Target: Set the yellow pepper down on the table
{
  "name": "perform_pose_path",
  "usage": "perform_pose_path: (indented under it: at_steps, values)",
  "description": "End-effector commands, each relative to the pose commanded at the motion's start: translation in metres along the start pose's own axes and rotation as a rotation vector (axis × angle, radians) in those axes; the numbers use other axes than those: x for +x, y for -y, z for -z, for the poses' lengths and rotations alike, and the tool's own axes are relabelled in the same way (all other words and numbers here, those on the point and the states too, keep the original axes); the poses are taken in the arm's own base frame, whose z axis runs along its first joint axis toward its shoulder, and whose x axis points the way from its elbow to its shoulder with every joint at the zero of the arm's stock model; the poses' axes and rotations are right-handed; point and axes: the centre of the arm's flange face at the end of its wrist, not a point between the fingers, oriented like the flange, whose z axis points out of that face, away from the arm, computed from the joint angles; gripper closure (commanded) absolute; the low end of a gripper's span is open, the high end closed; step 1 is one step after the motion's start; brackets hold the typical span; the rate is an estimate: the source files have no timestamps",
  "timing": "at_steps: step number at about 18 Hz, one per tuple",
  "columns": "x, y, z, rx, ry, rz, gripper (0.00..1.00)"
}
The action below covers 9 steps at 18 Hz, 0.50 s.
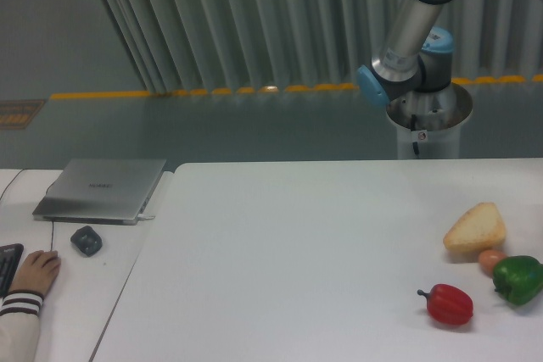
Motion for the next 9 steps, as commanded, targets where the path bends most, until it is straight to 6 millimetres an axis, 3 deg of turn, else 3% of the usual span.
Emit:
perform_pose_path:
  at_steps: [2,6,9]
  values:
    - [-0.0001,0.0002,0.0000,0.001,0.001,0.002,0.04]
    - [-0.0002,-0.0015,0.0006,0.000,-0.001,0.017,0.41]
    - [-0.0005,-0.0029,0.0047,0.009,-0.020,0.018,0.52]
